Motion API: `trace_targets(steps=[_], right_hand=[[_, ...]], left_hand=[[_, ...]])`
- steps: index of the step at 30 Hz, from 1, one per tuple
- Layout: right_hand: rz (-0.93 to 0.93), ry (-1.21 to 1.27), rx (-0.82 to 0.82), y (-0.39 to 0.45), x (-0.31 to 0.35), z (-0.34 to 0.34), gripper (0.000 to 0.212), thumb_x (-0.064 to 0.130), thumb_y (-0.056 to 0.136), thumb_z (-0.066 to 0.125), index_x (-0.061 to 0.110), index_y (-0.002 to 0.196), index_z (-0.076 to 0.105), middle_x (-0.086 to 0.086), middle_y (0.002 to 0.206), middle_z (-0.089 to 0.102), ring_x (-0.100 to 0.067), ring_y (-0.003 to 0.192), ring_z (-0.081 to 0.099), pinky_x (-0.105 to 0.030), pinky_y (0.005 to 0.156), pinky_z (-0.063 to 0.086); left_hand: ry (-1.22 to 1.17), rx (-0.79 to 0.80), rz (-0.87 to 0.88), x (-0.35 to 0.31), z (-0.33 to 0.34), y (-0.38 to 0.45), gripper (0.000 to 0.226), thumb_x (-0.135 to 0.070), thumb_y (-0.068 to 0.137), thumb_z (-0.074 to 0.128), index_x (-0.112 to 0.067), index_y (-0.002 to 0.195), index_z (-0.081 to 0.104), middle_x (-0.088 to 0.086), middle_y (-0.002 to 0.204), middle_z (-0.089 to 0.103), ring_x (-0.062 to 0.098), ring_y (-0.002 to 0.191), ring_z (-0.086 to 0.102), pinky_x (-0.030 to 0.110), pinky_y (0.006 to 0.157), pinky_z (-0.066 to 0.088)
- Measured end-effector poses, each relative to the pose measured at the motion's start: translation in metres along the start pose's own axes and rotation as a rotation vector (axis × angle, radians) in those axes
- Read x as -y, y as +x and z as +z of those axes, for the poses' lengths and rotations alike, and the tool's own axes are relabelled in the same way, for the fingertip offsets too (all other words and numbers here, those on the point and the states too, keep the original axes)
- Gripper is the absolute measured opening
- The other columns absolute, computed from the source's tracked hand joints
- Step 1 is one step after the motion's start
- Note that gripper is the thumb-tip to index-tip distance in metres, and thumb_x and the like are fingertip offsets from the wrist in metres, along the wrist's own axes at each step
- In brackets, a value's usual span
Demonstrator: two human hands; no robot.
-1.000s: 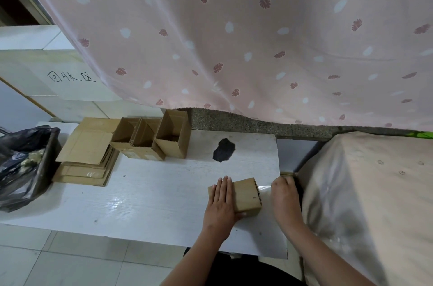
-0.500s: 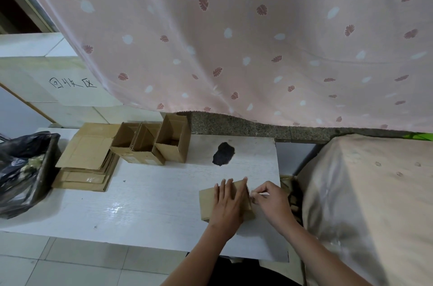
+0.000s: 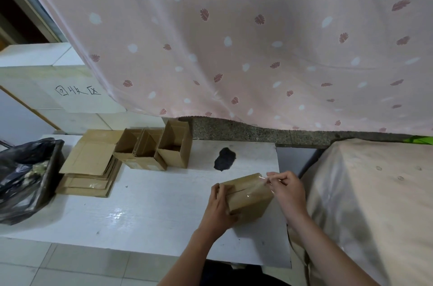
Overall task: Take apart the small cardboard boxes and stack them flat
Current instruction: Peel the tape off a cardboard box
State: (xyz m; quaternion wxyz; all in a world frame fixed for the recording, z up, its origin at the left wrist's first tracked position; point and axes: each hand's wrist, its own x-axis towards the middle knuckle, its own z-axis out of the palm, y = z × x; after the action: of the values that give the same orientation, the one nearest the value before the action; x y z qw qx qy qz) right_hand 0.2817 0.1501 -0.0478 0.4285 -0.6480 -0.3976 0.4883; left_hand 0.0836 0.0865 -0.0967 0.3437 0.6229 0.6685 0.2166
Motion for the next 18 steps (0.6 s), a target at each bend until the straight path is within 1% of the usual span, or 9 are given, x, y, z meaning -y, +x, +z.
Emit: trace_targets(steps=[2, 5, 7, 9, 11, 12, 13, 15, 18], right_hand=[[-0.028, 0.002, -0.011, -0.002, 0.002, -0.002, 0.008, 0.002, 0.092, 0.064, 0.009, 0.091, 0.060, -0.006, 0.089, 0.074, -0.017, 0.077, 0.074, -0.046, 0.080, 0.060], [-0.053, -0.069, 0.078, -0.005, 0.004, -0.005, 0.039, 0.002, 0.095, 0.060, 0.030, 0.122, 0.056, -0.003, 0.085, 0.072, -0.019, 0.076, 0.074, -0.039, 0.076, 0.059], [-0.108, -0.247, 0.155, -0.006, 0.004, -0.007, 0.033, 0.002, 0.096, 0.057, 0.025, 0.117, 0.067, 0.001, 0.088, 0.071, -0.015, 0.081, 0.071, -0.033, 0.079, 0.056], [-0.167, -0.417, 0.202, -0.009, 0.003, -0.007, 0.028, 0.000, 0.094, 0.056, 0.021, 0.092, 0.076, 0.005, 0.092, 0.071, -0.013, 0.089, 0.067, -0.028, 0.081, 0.053], [-0.175, -0.466, 0.229, -0.011, 0.001, -0.006, 0.032, -0.002, 0.091, 0.057, 0.023, 0.081, 0.076, 0.006, 0.093, 0.070, -0.010, 0.090, 0.064, -0.025, 0.080, 0.051], [-0.162, -0.464, 0.241, -0.011, 0.001, -0.006, 0.033, -0.002, 0.089, 0.058, 0.023, 0.079, 0.077, 0.007, 0.093, 0.070, -0.009, 0.090, 0.064, -0.024, 0.081, 0.051], [-0.137, -0.452, 0.256, -0.010, 0.000, -0.006, 0.034, -0.001, 0.089, 0.058, 0.024, 0.078, 0.078, 0.008, 0.093, 0.071, -0.008, 0.091, 0.064, -0.024, 0.082, 0.051], [-0.035, -0.414, 0.301, -0.009, 0.000, -0.005, 0.033, 0.002, 0.089, 0.059, 0.025, 0.080, 0.080, 0.011, 0.094, 0.073, -0.007, 0.094, 0.065, -0.027, 0.086, 0.053], [0.117, -0.360, 0.350, -0.011, 0.000, 0.002, 0.032, 0.004, 0.089, 0.060, 0.027, 0.079, 0.080, 0.011, 0.096, 0.074, -0.005, 0.093, 0.065, -0.023, 0.079, 0.052]], left_hand=[[-0.005, 0.020, -0.016, 0.007, 0.001, -0.005, 0.075, -0.024, 0.072, 0.081, -0.022, 0.133, 0.037, -0.006, 0.132, 0.028, 0.019, 0.117, 0.046, 0.023, 0.091, 0.047], [0.025, 0.013, -0.033, 0.012, 0.003, -0.008, 0.075, -0.007, 0.072, 0.072, -0.025, 0.136, 0.036, -0.003, 0.136, 0.027, 0.024, 0.120, 0.048, 0.025, 0.088, 0.048], [0.092, 0.025, -0.033, 0.012, 0.005, -0.010, 0.081, 0.001, 0.077, 0.063, -0.029, 0.144, 0.029, 0.000, 0.144, 0.021, 0.030, 0.124, 0.046, 0.028, 0.084, 0.051], [0.175, 0.040, -0.063, 0.011, 0.006, -0.014, 0.088, 0.002, 0.083, 0.055, -0.030, 0.155, 0.016, 0.007, 0.157, 0.005, 0.035, 0.136, 0.035, 0.031, 0.089, 0.050], [0.288, 0.027, -0.087, 0.009, 0.007, -0.014, 0.089, -0.008, 0.087, 0.053, -0.028, 0.159, 0.005, 0.011, 0.162, -0.011, 0.034, 0.150, 0.012, 0.036, 0.113, 0.035], [0.350, 0.032, -0.069, 0.006, 0.008, -0.013, 0.089, -0.016, 0.088, 0.053, -0.024, 0.159, 0.001, 0.011, 0.163, -0.018, 0.033, 0.153, -0.003, 0.040, 0.124, 0.016], [0.398, 0.047, -0.043, 0.002, 0.009, -0.010, 0.089, -0.027, 0.089, 0.051, -0.021, 0.160, -0.003, 0.008, 0.163, -0.025, 0.030, 0.153, -0.015, 0.040, 0.126, -0.002], [0.457, 0.084, 0.002, -0.005, 0.014, -0.007, 0.090, -0.044, 0.094, 0.044, -0.014, 0.158, -0.011, 0.003, 0.160, -0.032, 0.023, 0.150, -0.026, 0.034, 0.120, -0.021], [0.526, 0.100, 0.026, -0.005, 0.024, -0.009, 0.087, -0.057, 0.098, 0.026, -0.011, 0.154, -0.023, 0.003, 0.158, -0.033, 0.022, 0.148, -0.030, 0.033, 0.119, -0.021]])
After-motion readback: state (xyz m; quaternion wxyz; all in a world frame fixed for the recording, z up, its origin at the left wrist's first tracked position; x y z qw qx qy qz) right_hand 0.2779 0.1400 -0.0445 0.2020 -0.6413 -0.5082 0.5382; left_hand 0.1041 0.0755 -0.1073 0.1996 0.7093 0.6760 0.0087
